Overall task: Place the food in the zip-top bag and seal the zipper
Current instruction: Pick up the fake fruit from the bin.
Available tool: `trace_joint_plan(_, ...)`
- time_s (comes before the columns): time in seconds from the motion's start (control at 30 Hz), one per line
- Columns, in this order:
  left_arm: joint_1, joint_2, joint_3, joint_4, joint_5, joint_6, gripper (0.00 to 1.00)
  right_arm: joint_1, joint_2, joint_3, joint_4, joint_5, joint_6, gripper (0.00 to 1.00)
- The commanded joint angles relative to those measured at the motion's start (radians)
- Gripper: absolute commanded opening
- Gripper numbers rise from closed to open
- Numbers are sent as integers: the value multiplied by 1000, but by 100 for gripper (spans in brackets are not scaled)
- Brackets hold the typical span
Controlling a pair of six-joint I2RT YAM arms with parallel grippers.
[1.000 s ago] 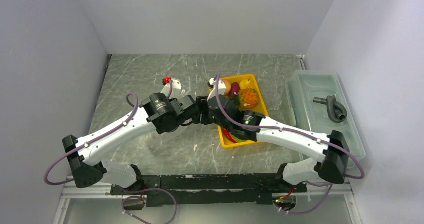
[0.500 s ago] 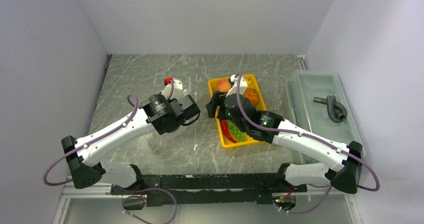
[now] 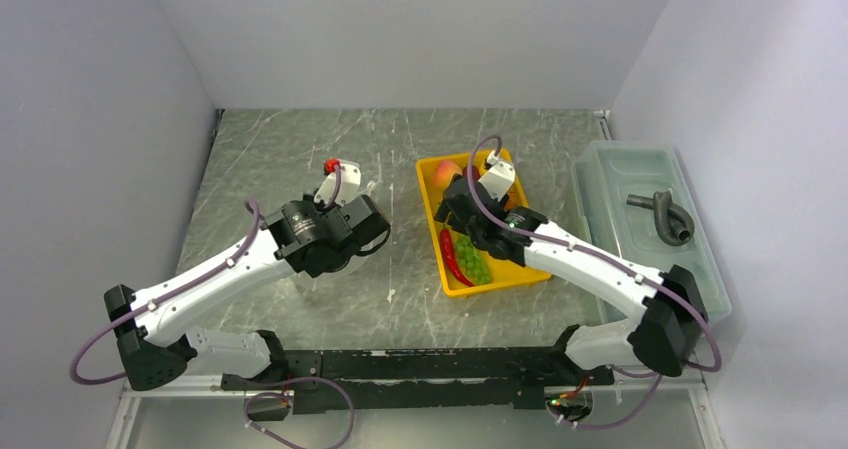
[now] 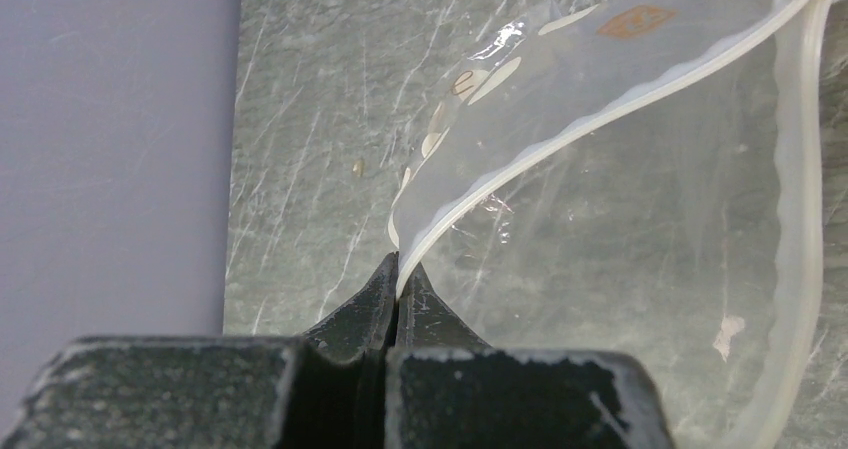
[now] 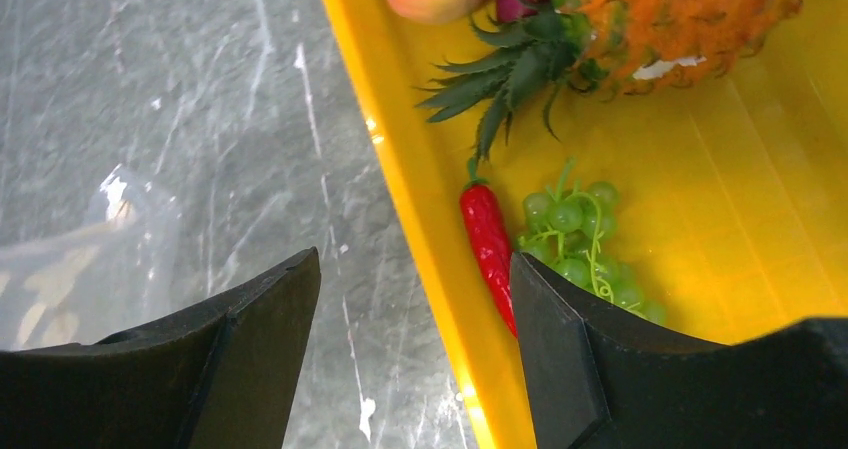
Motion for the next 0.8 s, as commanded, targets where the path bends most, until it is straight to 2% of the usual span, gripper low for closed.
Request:
trace_joint_plan(0.0,-1,-22,-13,55,-22,38,0,-32,64,33,-52,61,175,73)
trace_joint_plan(0.27,-1,-38,-32,84,3,62,0,-74,248,167,-196,113,364,72)
trace_joint_plan(0.77,-2,-104,-89,127,73,86,0,-182,435,228,-132,86,432,71)
